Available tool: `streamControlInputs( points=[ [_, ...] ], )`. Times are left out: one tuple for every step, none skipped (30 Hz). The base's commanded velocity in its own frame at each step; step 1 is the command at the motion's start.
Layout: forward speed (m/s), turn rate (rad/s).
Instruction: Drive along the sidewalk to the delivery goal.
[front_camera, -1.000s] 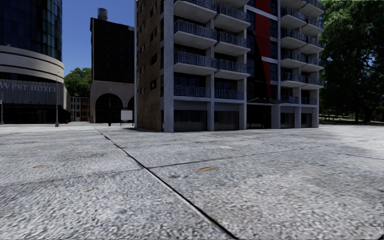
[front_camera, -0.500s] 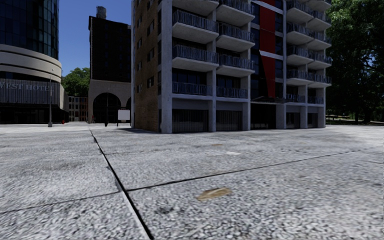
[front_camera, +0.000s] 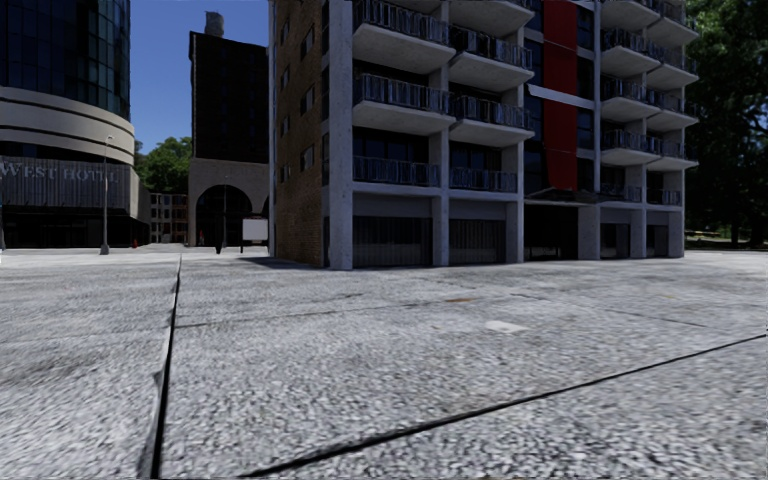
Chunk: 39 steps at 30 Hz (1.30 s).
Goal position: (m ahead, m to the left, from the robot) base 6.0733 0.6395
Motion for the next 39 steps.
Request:
streamControlInputs(
  points=[
    [2.00, 0.24],
    [2.00, 0.24],
    [2.00, 0.24],
    [2.00, 0.24],
    [2.00, 0.24],
    [2.00, 0.24],
    [2.00, 0.24],
    [2.00, 0.24],
    [2.00, 0.24],
    [2.00, 0.24],
    [2.00, 0.24],
    [2.00, 0.24],
    [2.00, 0.24],
    [2.00, 0.24],
    [2.00, 0.19],
    [2.00, 0.19],
    [2.00, 0.15],
    [2.00, 0.14],
    [2.00, 0.07],
    [2.00, 0.00],
    [2.00, 0.00],
    [2.00, 0.00],
    [2.00, 0.00],
    [2.00, 0.00],
    [2.00, 0.00],
    [2.00, 0.00],
    [2.00, 0.00],
    [2.00, 0.00],
    [2.00, 0.00],
    [2.00, 0.00],
    [2.00, 0.00],
    [2.00, 0.00],
    [2.00, 0.00],
    [2.00, 0.00],
    [2.00, 0.00],
    [2.00, 0.00],
    [2.00, 0.00],
    [2.00, 0.00],
    [2.00, 0.00]
  ],
)
